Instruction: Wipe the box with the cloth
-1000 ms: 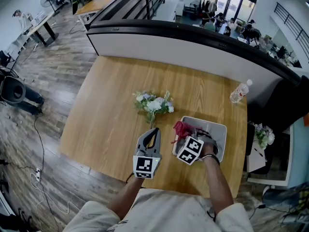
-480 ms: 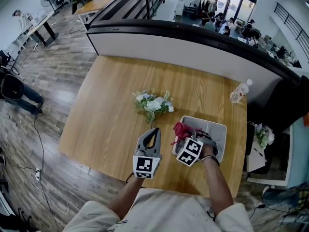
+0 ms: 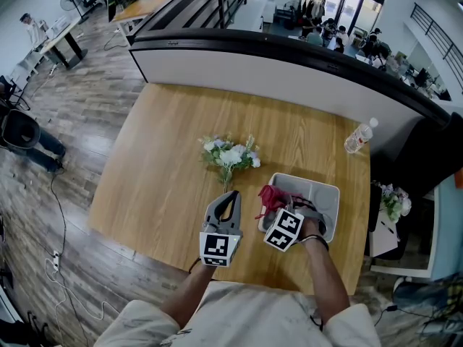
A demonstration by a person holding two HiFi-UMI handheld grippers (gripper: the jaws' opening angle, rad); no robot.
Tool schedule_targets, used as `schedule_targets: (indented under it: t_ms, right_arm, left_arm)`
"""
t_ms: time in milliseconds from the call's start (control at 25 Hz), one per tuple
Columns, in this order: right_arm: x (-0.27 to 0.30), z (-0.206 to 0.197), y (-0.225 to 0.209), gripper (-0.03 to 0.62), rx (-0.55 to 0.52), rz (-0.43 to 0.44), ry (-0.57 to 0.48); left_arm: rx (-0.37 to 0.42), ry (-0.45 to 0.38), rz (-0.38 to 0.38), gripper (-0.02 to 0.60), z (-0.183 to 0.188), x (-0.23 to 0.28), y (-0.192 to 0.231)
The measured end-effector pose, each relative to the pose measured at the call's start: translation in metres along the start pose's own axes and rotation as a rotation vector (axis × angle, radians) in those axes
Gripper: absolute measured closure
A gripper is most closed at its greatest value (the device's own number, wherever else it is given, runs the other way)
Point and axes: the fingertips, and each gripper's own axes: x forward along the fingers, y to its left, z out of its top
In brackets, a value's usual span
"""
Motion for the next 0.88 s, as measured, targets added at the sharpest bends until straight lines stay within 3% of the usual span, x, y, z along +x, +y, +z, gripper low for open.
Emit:
schedule_targets:
  t_ms: [880]
  right_arm:
    - [-0.011,0.001,0.018,0.530,-0.007,0.026,-0.004]
  left_arm:
    - [-0.005,-0.001,-0.009,0.568,0.004,0.001,-0.001]
